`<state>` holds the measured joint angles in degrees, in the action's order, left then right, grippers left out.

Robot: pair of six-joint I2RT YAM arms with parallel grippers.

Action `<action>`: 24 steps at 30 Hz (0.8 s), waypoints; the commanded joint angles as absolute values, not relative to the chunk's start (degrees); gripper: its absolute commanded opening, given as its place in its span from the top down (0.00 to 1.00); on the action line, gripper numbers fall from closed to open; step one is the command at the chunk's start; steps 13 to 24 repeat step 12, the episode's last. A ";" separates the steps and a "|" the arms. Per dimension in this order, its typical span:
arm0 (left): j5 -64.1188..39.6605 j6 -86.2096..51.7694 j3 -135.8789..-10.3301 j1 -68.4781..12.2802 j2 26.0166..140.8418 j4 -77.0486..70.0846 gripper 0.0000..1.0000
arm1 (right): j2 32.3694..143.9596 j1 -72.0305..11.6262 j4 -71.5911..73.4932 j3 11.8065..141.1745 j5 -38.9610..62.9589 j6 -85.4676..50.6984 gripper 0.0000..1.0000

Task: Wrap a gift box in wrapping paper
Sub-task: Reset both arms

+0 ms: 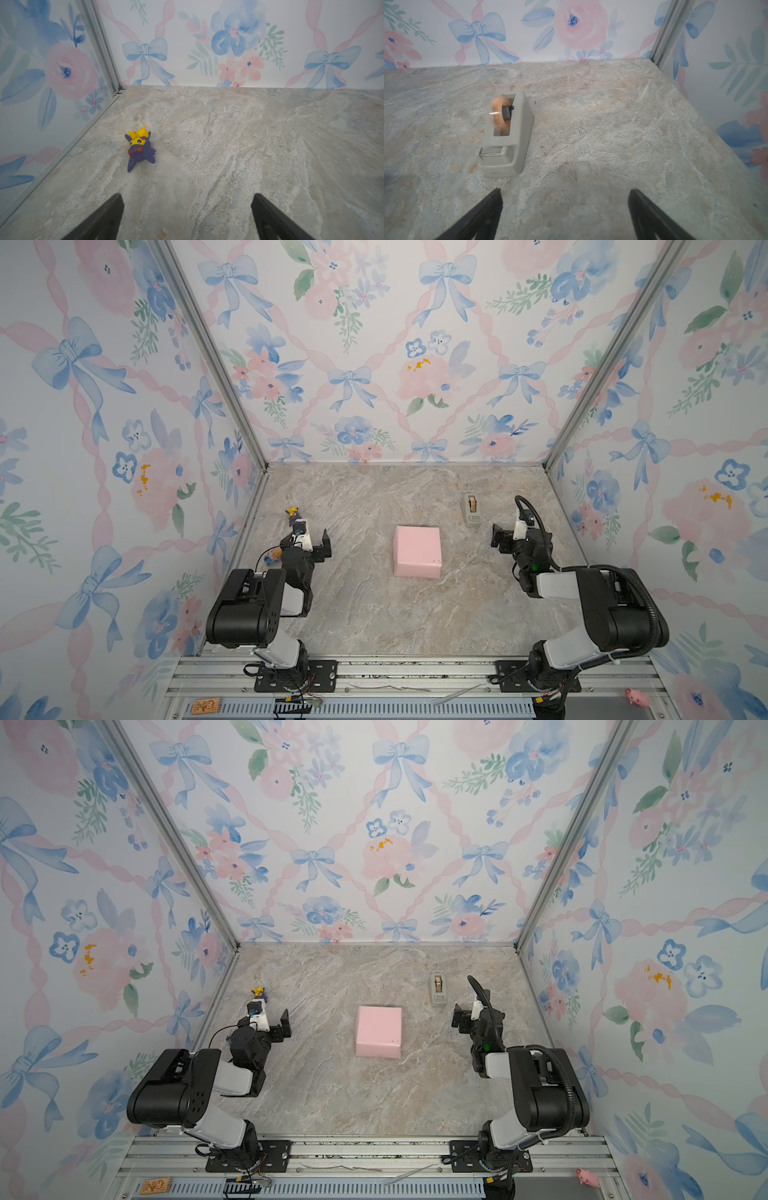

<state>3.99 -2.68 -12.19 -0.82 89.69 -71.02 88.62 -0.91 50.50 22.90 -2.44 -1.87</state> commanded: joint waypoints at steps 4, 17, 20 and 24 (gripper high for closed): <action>3.16 -0.75 -13.36 -1.41 90.05 -70.64 0.02 | 88.95 -1.03 52.65 22.24 -3.37 -1.05 0.04; 3.59 -0.79 -13.36 -1.57 89.96 -70.40 0.02 | 88.95 -1.05 52.66 22.24 -3.38 -1.03 0.04; 3.59 -0.79 -13.36 -1.57 89.96 -70.40 0.02 | 88.95 -1.05 52.66 22.24 -3.38 -1.03 0.04; 3.59 -0.79 -13.36 -1.57 89.96 -70.40 0.02 | 88.95 -1.05 52.66 22.24 -3.38 -1.03 0.04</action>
